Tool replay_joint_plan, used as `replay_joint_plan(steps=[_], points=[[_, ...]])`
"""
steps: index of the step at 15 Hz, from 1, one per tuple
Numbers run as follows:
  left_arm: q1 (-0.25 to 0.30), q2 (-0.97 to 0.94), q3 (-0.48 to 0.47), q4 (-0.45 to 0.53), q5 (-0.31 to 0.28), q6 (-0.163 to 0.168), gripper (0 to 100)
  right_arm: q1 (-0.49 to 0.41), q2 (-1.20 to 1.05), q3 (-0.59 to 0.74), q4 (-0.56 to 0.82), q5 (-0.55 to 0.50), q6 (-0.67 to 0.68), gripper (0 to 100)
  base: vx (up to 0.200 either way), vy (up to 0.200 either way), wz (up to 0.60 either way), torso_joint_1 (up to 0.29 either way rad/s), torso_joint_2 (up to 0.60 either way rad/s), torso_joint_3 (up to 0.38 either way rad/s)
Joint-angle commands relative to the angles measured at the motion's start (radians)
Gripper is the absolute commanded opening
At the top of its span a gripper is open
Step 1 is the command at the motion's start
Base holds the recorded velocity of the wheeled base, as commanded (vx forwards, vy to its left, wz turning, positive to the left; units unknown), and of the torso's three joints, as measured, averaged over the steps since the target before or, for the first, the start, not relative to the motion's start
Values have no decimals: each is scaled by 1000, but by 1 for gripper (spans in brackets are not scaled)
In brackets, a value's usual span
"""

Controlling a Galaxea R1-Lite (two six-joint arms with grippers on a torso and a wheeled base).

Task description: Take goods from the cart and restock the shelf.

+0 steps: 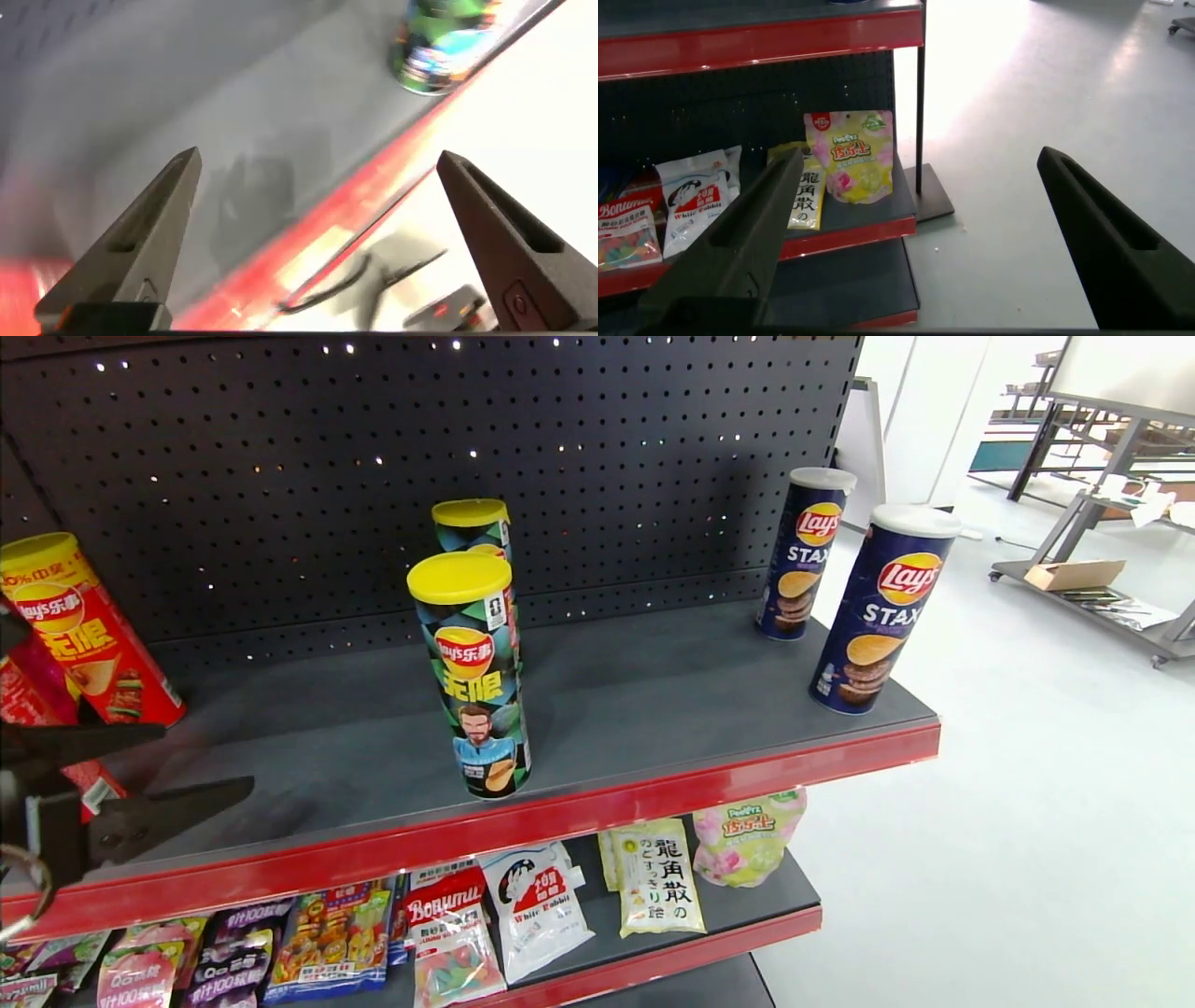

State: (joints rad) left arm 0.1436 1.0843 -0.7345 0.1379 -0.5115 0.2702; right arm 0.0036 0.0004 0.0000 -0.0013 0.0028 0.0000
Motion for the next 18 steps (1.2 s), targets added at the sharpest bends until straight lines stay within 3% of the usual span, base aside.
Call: replay_joint_plan(steps=[1, 4, 5, 6, 9, 10, 12, 15, 18], points=[[5, -429, 208, 2, 133, -233, 100, 1, 1, 0, 0, 0, 0, 100, 0, 0, 0, 0, 0, 0], [-12, -580, 254, 3, 317, -324, 100, 1, 1, 0, 0, 0, 0, 100, 0, 0, 0, 0, 0, 0], [-13, -586, 254, -7, 355, -358, 100, -1, 1, 0, 0, 0, 0, 100, 0, 0, 0, 0, 0, 0], [-12, -598, 265, -37, 352, -364, 100, 1, 1, 0, 0, 0, 0, 100, 0, 0, 0, 0, 0, 0], [-13, -718, 356, -96, 344, -347, 100, 1, 1, 0, 0, 0, 2, 100, 0, 0, 0, 0, 0, 0], [-16, -840, 417, -87, 292, -304, 100, -1, 1, 0, 0, 0, 0, 100, 0, 0, 0, 0, 0, 0], [-15, -896, 422, -72, 291, -296, 100, -1, 1, 0, 0, 0, 0, 100, 0, 0, 0, 0, 0, 0], [-12, -906, 440, -72, 389, -295, 100, 1, 1, 0, 0, 0, 0, 100, 0, 0, 0, 0, 0, 0], [-12, -962, 455, -54, 426, -295, 100, -1, 1, 0, 0, 0, -3, 100, 0, 0, 0, 0, 0, 0]])
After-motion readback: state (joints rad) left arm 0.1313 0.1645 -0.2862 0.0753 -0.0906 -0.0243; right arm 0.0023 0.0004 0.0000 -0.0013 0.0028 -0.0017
